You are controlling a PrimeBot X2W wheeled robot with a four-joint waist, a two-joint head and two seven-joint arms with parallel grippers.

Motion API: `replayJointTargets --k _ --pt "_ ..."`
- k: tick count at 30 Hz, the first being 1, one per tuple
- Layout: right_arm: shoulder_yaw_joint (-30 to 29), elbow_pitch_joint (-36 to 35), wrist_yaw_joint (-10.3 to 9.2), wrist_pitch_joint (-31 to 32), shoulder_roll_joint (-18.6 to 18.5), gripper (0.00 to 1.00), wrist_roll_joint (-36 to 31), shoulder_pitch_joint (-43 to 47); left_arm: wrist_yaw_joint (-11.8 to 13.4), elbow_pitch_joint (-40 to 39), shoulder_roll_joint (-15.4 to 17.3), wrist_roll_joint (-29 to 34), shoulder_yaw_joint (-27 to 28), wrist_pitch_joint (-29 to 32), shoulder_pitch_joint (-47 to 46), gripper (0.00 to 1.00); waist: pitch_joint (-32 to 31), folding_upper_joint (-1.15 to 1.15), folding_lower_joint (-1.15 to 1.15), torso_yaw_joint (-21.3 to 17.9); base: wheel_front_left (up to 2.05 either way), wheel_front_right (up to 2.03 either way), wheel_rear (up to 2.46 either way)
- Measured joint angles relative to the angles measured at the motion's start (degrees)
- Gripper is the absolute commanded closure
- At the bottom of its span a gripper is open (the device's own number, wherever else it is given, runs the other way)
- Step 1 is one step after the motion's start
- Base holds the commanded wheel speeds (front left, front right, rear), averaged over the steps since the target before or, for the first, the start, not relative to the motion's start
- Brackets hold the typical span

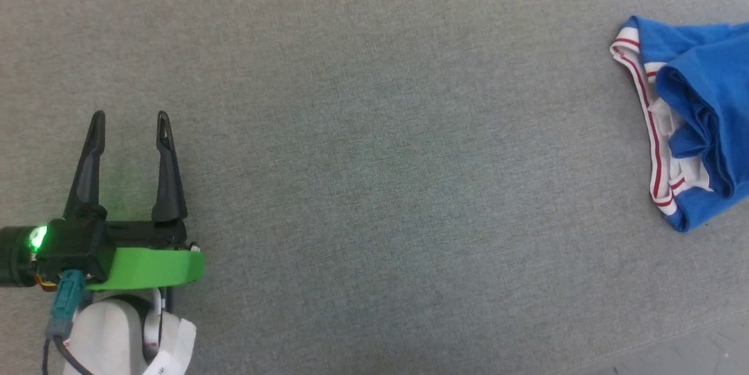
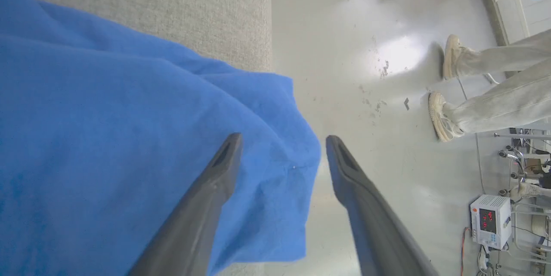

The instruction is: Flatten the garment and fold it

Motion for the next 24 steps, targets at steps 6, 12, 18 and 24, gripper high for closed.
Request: replayJointTargets --k 6,12,18,24 --pt "-5.0 0.9 0.0 -9.4 -0.7 0.0 -5.6 -0.6 0.7 1.7 -1.5 -0.6 0.1 0.0 0.7 0.0 -4.6 0.0 0.0 0.7 0.0 0.0 0.0" --pt "-12.3 -3.3 0.0 -19.2 0.6 0.0 -10.8 -0.6 1.8 3.0 -2.5 -1.4 0.9 0.0 4.1 0.0 -10.2 0.0 -0.01 1.6 0.0 0.0 0.0" --pt "-22.9 -12.8 0.0 -22.4 6.9 0.0 -17.3 4.1 2.3 4.5 -3.4 -1.8 0.9 0.0 7.3 0.0 -16.0 0.0 -0.01 2.9 0.0 0.0 0.0" --pt "-29.6 -29.2 0.0 -22.7 16.0 0.0 -20.2 16.2 2.4 5.9 -3.7 -1.9 0.7 0.0 9.9 0.0 -21.6 0.0 -0.01 4.6 0.0 0.0 0.0"
